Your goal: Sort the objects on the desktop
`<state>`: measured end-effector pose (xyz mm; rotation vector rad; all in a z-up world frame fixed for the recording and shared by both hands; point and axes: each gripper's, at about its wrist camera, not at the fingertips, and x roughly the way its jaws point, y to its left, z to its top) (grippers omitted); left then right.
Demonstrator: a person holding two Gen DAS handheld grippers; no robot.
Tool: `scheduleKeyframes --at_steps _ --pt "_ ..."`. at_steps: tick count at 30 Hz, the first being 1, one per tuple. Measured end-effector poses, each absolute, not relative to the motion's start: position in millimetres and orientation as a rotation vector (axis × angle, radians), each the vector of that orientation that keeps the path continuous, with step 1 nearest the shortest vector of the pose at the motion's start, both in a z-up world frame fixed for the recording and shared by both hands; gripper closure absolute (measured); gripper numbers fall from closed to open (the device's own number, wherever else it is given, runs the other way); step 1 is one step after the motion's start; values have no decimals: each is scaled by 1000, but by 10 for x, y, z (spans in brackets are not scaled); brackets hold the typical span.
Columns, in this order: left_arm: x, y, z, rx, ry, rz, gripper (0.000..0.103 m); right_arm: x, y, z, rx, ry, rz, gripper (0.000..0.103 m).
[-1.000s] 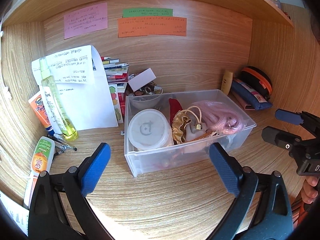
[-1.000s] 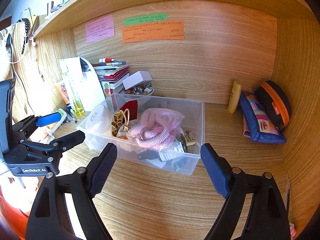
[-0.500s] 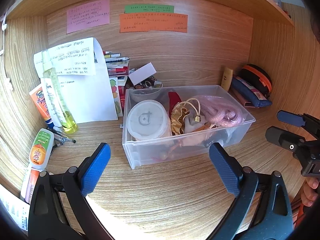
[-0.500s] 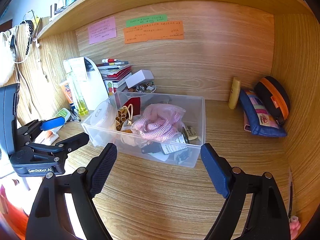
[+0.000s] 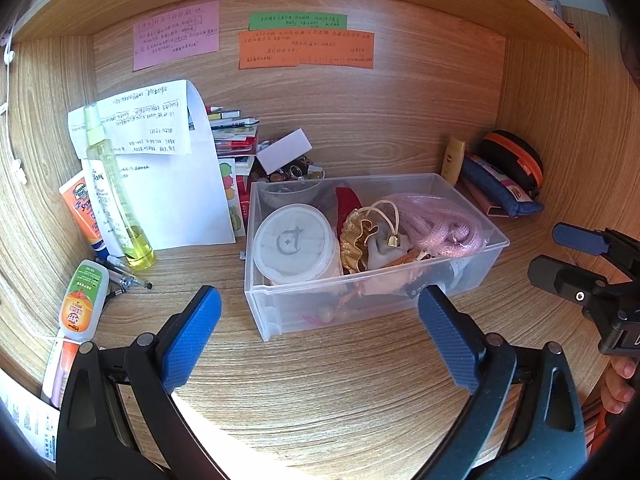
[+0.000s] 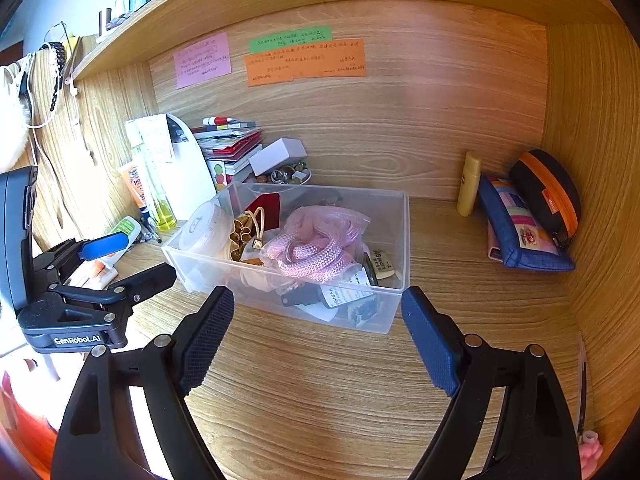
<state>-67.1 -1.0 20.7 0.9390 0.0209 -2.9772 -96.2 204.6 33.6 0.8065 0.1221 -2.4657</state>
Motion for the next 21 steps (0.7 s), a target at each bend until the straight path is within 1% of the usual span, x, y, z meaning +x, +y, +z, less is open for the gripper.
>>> scheduleKeyframes --at_steps 21 --pt "-638 10 247 909 22 -2976 2 -943 2032 366 793 129 -2458 19"
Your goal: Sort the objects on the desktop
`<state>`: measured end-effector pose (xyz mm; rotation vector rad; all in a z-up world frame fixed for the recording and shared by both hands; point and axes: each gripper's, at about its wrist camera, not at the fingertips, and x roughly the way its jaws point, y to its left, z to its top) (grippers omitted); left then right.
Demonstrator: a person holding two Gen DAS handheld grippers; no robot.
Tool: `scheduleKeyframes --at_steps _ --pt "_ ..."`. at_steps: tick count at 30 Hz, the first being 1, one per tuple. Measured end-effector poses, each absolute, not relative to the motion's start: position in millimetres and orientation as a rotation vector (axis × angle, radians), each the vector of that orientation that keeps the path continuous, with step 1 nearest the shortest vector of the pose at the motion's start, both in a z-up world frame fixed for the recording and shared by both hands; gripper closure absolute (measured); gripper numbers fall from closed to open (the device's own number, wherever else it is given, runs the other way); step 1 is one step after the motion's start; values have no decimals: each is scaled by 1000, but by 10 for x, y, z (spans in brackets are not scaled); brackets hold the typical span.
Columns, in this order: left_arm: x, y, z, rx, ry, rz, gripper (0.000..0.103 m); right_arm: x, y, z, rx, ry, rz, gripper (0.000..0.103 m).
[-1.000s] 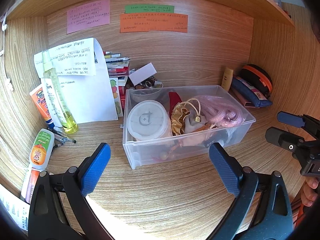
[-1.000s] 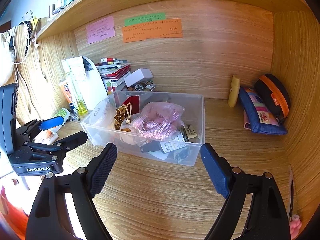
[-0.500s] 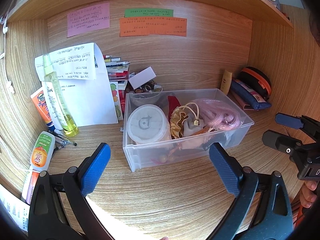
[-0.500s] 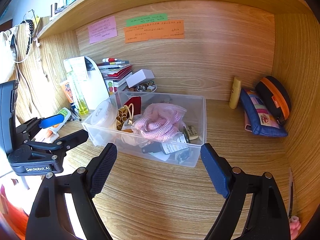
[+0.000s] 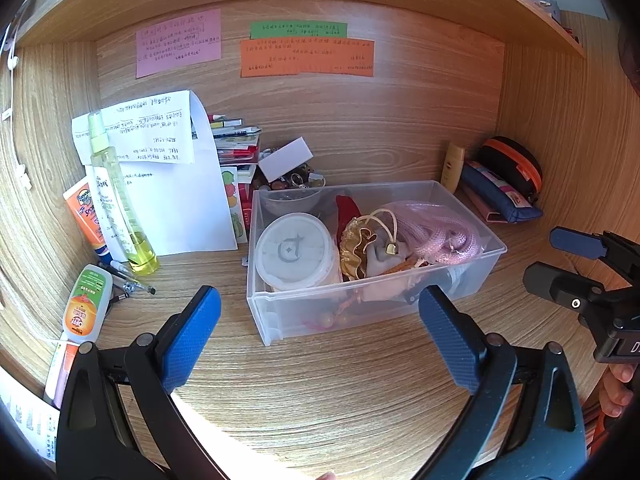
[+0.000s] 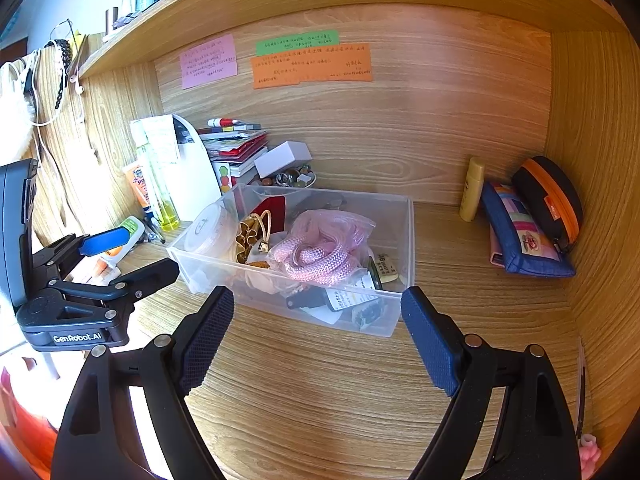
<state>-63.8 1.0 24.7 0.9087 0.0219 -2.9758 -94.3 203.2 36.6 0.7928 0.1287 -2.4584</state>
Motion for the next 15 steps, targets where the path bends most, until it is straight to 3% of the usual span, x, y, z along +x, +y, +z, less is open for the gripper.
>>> scheduleKeyframes --at_steps 15 --pt "-619 37 263 902 32 -2985 2 -936 2030 346 802 134 -2455 19"
